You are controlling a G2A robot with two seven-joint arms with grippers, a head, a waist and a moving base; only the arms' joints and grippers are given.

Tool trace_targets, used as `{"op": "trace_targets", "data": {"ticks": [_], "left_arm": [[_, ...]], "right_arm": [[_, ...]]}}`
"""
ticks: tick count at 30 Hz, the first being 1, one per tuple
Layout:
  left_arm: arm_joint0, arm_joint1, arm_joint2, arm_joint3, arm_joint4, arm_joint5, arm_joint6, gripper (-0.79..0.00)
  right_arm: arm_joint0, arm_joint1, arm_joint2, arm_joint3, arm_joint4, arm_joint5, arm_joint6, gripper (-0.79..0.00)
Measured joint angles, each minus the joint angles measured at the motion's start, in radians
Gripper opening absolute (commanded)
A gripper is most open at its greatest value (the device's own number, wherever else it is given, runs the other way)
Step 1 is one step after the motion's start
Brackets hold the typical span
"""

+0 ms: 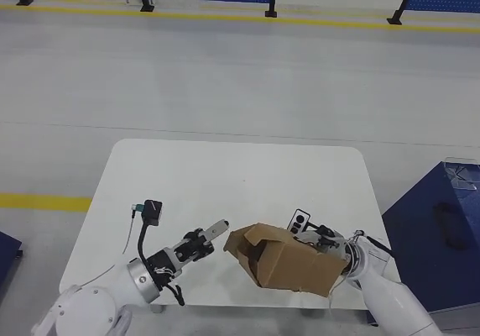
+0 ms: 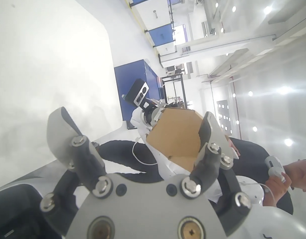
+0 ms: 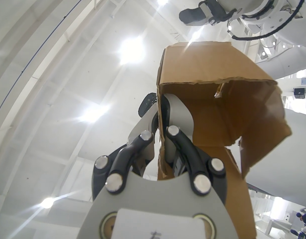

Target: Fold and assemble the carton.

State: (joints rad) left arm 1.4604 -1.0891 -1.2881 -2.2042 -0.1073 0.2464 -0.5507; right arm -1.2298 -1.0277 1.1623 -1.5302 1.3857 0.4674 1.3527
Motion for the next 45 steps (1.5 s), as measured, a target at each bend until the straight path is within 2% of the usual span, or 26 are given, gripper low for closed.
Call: {"op": "trace_targets", "data": {"ticks": [6,13,22,45], "left_arm": [[-0.002,0.001,0.017,-0.019,-0.026,0.01,-0.062,0.0],[0.021,0.002,0.023,-0.044,-0.048,-0.044,-0.079,0.0],[0.018,0.003,0.055,-0.032,-0.024,-0.03,-0.108,0.0],[-0.09,-0.005,0.186,0.015,0.064,0.078,-0.152,0.0]], "right_arm": [[0.01,0.003,-0.009,0.008,0.004,-0.004,0.004,-0.785],[0.015,0.004,-0.019,0.017,-0.004,-0.012,0.012,-0.785],[0.019,0.005,-0.028,0.013,-0.006,-0.017,0.017,-0.785],[0.006,0.032,-0.065,-0.014,-0.042,-0.034,0.034,-0.785]]}}
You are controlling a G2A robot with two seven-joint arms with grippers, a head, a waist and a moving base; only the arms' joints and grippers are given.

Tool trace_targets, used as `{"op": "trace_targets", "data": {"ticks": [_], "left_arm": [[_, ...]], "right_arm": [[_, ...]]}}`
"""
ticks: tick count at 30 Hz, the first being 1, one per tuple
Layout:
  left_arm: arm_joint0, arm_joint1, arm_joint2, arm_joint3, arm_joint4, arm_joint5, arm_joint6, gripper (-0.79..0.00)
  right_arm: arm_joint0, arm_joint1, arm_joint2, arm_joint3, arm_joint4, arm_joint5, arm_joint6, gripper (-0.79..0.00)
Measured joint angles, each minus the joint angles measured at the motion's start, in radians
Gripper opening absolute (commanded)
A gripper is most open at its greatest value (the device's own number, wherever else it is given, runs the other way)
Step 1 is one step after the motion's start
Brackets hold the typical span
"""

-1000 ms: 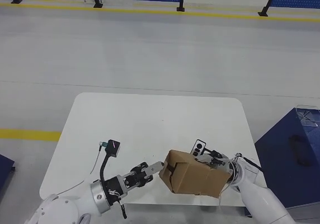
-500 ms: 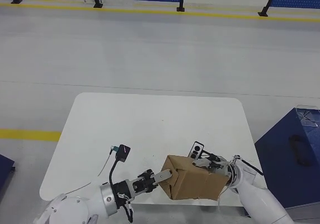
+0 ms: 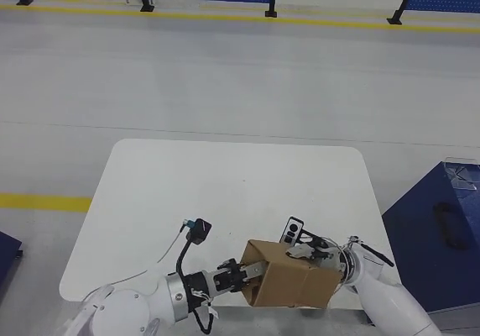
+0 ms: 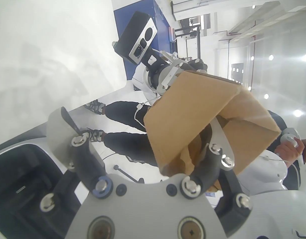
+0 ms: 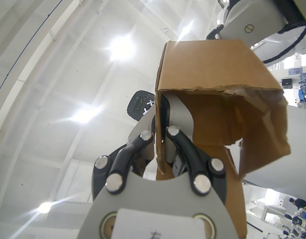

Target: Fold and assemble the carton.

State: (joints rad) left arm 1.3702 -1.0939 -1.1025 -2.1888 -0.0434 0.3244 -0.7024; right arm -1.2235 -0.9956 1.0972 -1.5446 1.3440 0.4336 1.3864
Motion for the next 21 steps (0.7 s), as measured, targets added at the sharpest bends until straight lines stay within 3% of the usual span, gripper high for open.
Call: {"op": "trace_targets", "data": {"ticks": [7,16,18,21], "left_arm": [[0.01,0.007,-0.088,-0.012,-0.04,0.002,0.017,0.0],[0.13,0.024,-0.362,-0.056,-0.193,-0.116,0.023,0.0],[0.145,0.025,-0.385,-0.053,-0.232,-0.165,0.01,0.0],[0.145,0.025,-0.383,-0.052,-0.231,-0.16,0.01,0.0]], "right_arm": [[0.006,0.004,0.022,0.005,-0.021,-0.027,-0.008,-0.785],[0.006,0.004,0.022,0.005,-0.021,-0.027,-0.007,-0.785],[0.006,0.004,0.022,0.005,-0.021,-0.027,-0.007,-0.785],[0.006,0.004,0.022,0.005,-0.021,-0.027,-0.007,-0.785]]}}
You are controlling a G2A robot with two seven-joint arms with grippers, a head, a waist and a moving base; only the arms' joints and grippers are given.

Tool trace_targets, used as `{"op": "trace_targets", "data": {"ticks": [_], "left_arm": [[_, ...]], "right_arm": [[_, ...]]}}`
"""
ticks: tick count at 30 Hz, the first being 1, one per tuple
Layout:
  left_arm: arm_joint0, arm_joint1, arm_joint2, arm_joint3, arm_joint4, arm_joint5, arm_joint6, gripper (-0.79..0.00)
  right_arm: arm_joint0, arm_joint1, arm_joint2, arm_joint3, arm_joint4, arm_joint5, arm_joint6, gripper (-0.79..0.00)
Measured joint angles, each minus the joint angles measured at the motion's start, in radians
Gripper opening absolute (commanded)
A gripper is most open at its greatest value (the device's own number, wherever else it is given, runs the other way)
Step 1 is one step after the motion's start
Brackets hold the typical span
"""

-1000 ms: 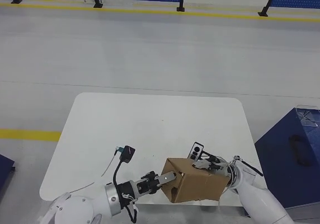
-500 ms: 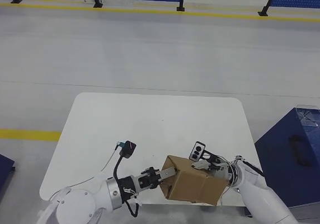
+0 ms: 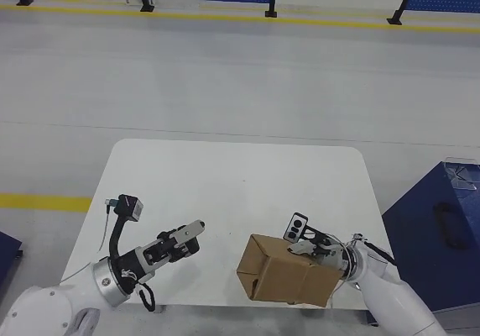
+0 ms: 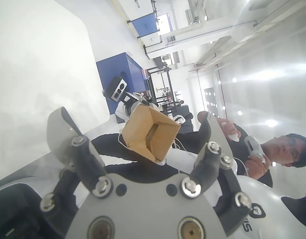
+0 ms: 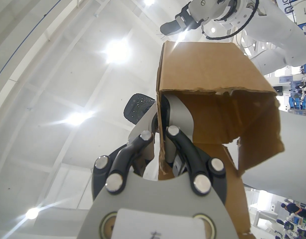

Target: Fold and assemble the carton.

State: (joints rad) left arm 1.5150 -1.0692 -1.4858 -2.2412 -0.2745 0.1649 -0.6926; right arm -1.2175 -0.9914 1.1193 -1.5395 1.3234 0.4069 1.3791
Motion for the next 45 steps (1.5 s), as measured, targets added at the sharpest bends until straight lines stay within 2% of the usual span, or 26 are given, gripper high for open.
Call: {"op": "trace_targets", "data": {"ticks": [2,4,6,7,8,10,11,13,14,16,17,20,23,25,26,28,33,39,40,42,45], "left_arm": [[0.0,0.0,0.0,0.0,0.001,0.001,0.0,0.0],[0.0,0.0,0.0,0.0,0.001,0.001,0.0,0.0],[0.0,0.0,0.0,0.0,0.001,0.001,0.0,0.0],[0.0,0.0,0.0,0.0,0.001,0.001,0.0,0.0],[0.0,0.0,0.0,0.0,0.001,0.001,0.0,0.0],[0.0,0.0,0.0,0.0,0.001,0.001,0.0,0.0],[0.0,0.0,0.0,0.0,0.001,0.001,0.0,0.0],[0.0,0.0,0.0,0.0,0.001,0.001,0.0,0.0],[0.0,0.0,0.0,0.0,0.001,0.001,0.0,0.0],[0.0,0.0,0.0,0.0,0.001,0.001,0.0,0.0],[0.0,0.0,0.0,0.0,0.001,0.001,0.0,0.0],[0.0,0.0,0.0,0.0,0.001,0.001,0.0,0.0],[0.0,0.0,0.0,0.0,0.001,0.001,0.0,0.0],[0.0,0.0,0.0,0.0,0.001,0.001,0.0,0.0],[0.0,0.0,0.0,0.0,0.001,0.001,0.0,0.0],[0.0,0.0,0.0,0.0,0.001,0.001,0.0,0.0],[0.0,0.0,0.0,0.0,0.001,0.001,0.0,0.0],[0.0,0.0,0.0,0.0,0.001,0.001,0.0,0.0],[0.0,0.0,0.0,0.0,0.001,0.001,0.0,0.0],[0.0,0.0,0.0,0.0,0.001,0.001,0.0,0.0],[0.0,0.0,0.0,0.0,0.001,0.001,0.0,0.0]], "right_arm": [[-0.001,0.0,0.003,-0.003,0.002,0.001,-0.007,-0.785],[-0.007,0.001,0.018,-0.021,0.041,0.039,-0.064,-0.785],[-0.012,0.005,0.06,-0.051,0.169,0.167,-0.227,-0.785],[-0.015,0.006,0.085,-0.067,0.237,0.224,-0.328,-0.785],[-0.022,0.008,0.118,-0.097,0.331,0.278,-0.478,-0.785],[-0.044,0.009,0.16,-0.143,0.483,0.298,-0.727,-0.785],[-0.057,0.011,0.185,-0.173,0.589,0.27,-0.909,-0.785],[-0.07,0.014,0.213,-0.231,0.747,0.196,-1.191,-0.785],[-0.079,0.017,0.228,-0.273,0.861,0.128,-1.38,-0.785],[-0.088,0.021,0.25,-0.353,1.038,-0.005,-1.662,-0.785],[-0.091,0.024,0.268,-0.409,1.143,-0.108,-1.849,-0.785],[-0.088,0.031,0.309,-0.518,1.336,-0.385,-2.27,-0.785],[-0.061,0.035,0.325,-0.56,1.41,-0.638,-2.581,-0.785],[-0.034,0.038,0.314,-0.564,1.391,-0.755,-2.714,-0.785],[-0.015,0.038,0.297,-0.547,1.368,-0.809,-2.77,-0.785],[0.015,0.035,0.249,-0.481,1.359,-0.853,-2.791,-0.785],[0.135,0.016,0.108,-0.311,1.374,-0.932,-2.675,-0.785],[0.286,-0.022,-0.057,-0.147,1.42,-0.985,-2.621,-0.785],[0.307,-0.03,-0.085,-0.127,1.421,-0.987,-2.619,-0.751],[0.331,-0.04,-0.12,-0.103,1.418,-0.993,-2.612,-0.579],[0.359,-0.056,-0.158,-0.068,1.422,-0.995,-2.59,-0.517]]}}
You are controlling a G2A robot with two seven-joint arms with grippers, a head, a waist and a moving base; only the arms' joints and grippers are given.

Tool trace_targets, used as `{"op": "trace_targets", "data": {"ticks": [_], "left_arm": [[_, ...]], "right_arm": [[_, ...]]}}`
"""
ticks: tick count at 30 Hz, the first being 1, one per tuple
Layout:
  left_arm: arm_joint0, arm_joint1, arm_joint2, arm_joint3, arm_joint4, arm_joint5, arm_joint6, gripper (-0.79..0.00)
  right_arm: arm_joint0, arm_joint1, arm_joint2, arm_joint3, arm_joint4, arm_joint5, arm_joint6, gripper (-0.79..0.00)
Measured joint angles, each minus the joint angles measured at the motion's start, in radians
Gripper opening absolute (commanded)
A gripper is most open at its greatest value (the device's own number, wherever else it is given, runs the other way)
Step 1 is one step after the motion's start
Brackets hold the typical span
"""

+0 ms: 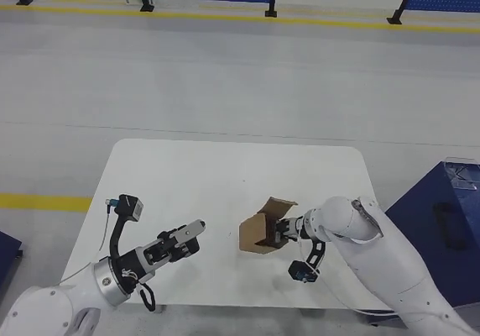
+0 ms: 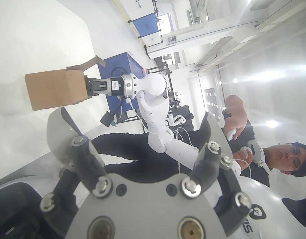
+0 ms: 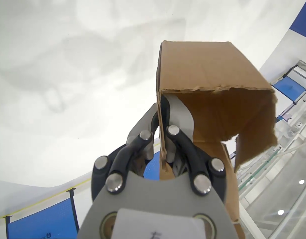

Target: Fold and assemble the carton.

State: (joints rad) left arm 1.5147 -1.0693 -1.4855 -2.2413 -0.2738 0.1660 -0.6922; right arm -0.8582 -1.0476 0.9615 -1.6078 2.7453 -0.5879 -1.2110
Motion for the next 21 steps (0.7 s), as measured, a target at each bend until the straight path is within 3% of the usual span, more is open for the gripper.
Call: {"op": "trace_targets", "data": {"ticks": [9,10,11,12,16,19,21], "left_arm": [[0.0,0.0,0.0,0.0,0.0,0.0,0.0,0.0],[0.0,0.0,0.0,0.0,0.0,0.0,0.0,0.0],[0.0,0.0,0.0,0.0,0.0,0.0,0.0,0.0],[0.0,0.0,0.0,0.0,0.0,0.0,0.0,0.0],[0.0,0.0,0.0,0.0,0.0,0.0,0.0,0.0],[0.0,0.0,0.0,0.0,0.0,0.0,0.0,0.0],[0.0,0.0,0.0,0.0,0.0,0.0,0.0,0.0]], "right_arm": [[0.029,-0.015,0.028,0.012,0.048,0.041,0.022,-0.434],[0.02,-0.01,0.051,-0.009,0.038,0.071,0.037,-0.477],[0.009,-0.005,0.071,-0.03,0.02,0.106,0.055,-0.683],[-0.007,0.002,0.092,-0.056,-0.007,0.154,0.078,-0.785],[-0.125,0.039,0.222,-0.161,-0.088,0.475,0.195,-0.785],[-0.233,0.064,0.351,-0.221,-0.164,0.743,0.353,-0.785],[-0.298,0.078,0.433,-0.234,-0.297,0.941,0.53,-0.785]]}}
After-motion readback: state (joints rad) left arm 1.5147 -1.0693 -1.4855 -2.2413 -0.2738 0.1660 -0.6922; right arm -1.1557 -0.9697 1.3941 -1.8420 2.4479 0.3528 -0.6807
